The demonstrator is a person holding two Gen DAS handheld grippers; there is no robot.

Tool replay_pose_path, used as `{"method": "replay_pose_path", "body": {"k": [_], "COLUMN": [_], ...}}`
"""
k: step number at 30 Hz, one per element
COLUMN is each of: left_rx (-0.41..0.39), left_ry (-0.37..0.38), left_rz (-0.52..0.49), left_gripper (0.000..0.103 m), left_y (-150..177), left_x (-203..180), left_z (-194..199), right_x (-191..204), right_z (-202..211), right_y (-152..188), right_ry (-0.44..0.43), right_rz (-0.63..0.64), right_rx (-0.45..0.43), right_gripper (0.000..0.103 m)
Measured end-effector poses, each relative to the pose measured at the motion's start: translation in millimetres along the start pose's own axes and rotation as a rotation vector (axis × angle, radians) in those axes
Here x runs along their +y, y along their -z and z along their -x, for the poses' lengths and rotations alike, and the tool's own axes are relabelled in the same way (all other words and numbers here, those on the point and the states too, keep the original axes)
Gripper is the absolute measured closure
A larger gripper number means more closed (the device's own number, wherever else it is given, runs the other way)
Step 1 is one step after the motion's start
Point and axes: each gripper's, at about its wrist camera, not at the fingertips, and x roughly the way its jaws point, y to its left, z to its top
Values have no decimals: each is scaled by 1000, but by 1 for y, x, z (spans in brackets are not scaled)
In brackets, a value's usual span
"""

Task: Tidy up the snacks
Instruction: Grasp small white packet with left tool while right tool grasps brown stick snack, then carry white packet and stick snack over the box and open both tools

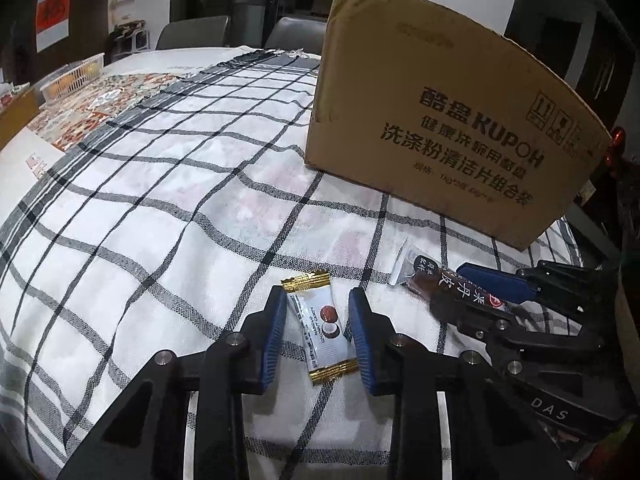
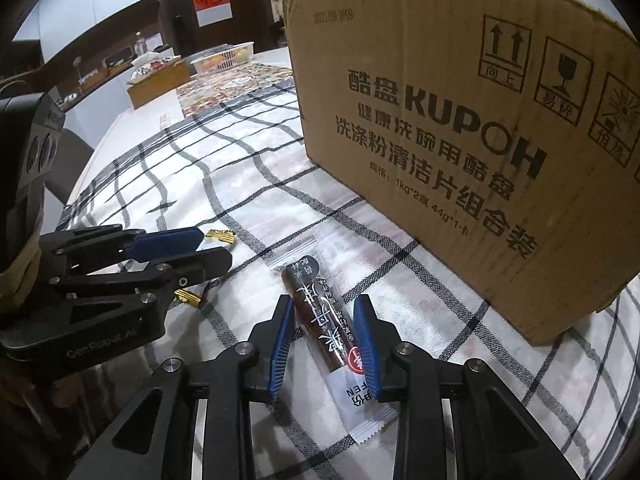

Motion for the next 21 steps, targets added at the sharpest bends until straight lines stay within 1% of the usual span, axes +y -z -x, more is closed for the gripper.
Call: {"method": "replay_pose_path", "body": {"k": [1,3,5,7,11,14,16,18,21], "left_rx": [2,5,10,14,25,27,30,37,23], "left_ry": [4,17,41,54,73,91,113,137,161], "left_rz": [-1,-4,-13,-14,-53,-54,-53,-54,-63], "left_gripper": [71,79,80,81,81,81,81,81,81], "left_y": [-1,-2,-4,-4,-5,-3,-1,0,0], "left_x": [1,3,5,7,6,9,11,14,16], "left_z": [0,-1,-2,-3,0,5,9,14,23], "right_x": [1,5,10,13,18,20,23,28,35], "right_z": [0,-1,0,1,7,14,21,27,32], "right_y": [-1,-1,-1,0,1,1,2,2,3], "right_ry": [8,26,44,49,70,81,105,110,110], "right_rz": [-2,3,3,-29,-91,-149,-168,-194,-218], "right_rx": [2,2,-3,-11,-45,-66,-84,-95,-101], "right_gripper": [72,74,78,79,79,79,79,79,79]}}
